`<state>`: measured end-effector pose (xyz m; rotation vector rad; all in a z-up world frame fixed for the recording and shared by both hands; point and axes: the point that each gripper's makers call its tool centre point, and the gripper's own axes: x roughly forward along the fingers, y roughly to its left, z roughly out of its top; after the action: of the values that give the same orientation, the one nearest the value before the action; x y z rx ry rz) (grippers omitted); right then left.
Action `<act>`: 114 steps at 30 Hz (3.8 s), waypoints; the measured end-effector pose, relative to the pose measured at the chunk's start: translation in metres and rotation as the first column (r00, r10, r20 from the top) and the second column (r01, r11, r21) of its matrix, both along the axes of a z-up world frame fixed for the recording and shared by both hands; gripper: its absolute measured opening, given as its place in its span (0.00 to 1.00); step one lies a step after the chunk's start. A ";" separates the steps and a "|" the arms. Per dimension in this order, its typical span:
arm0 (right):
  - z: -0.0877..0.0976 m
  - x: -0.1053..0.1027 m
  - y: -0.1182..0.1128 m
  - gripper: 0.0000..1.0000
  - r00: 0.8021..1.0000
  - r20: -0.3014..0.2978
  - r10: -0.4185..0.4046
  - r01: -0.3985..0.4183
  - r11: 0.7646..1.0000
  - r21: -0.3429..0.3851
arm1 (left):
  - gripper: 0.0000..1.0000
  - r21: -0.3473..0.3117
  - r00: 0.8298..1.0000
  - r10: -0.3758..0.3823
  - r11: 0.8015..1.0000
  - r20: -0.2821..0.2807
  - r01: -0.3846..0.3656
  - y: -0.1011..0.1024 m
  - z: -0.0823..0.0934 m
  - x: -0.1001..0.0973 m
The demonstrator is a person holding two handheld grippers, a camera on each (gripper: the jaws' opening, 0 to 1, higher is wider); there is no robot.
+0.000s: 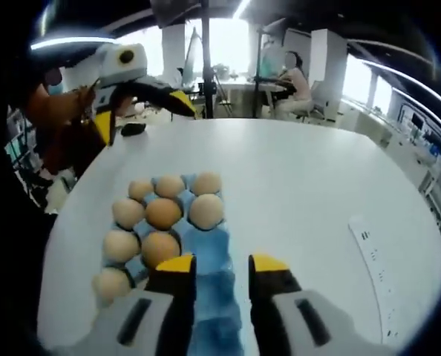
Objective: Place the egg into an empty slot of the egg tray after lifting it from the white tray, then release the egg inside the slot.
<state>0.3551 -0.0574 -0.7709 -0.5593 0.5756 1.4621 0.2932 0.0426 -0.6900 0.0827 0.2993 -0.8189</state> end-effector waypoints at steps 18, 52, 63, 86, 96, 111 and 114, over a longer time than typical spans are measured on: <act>-0.007 0.000 -0.083 0.28 0.994 0.007 -0.106 0.106 0.993 -0.057 | 0.62 0.005 1.000 -0.009 1.000 -0.001 0.009 -0.003 0.000 -0.001; -0.011 0.008 -0.197 0.28 0.959 0.063 -0.277 0.283 0.947 -0.154 | 0.62 0.003 1.000 -0.025 1.000 -0.001 0.025 -0.012 0.001 0.000; -0.011 0.010 -0.216 0.30 0.949 0.067 -0.308 0.316 0.933 -0.174 | 0.62 0.004 1.000 -0.025 1.000 0.000 0.025 -0.011 0.001 -0.001; -0.018 0.009 -0.226 0.29 0.957 -0.017 -0.289 0.276 0.928 -0.249 | 0.62 0.003 1.000 -0.026 1.000 -0.003 0.026 -0.010 0.001 0.000; -0.017 0.010 -0.227 0.25 0.949 -0.006 -0.315 0.301 0.911 -0.281 | 0.61 0.001 1.000 -0.026 1.000 -0.007 0.026 -0.011 -0.001 0.001; 0.012 0.014 -0.222 0.24 0.962 0.067 -0.264 0.273 0.923 -0.270 | 0.61 -0.002 1.000 -0.027 1.000 -0.008 0.027 -0.012 0.000 0.000; 0.017 0.015 -0.218 0.24 0.964 0.073 -0.257 0.267 0.928 -0.262 | 0.61 -0.001 1.000 -0.026 1.000 -0.007 0.026 -0.012 0.000 0.000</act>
<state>0.3699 -0.2752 -0.7536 -0.6928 0.7958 1.1247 0.2932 0.0310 -0.6902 0.0830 0.3049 -0.8447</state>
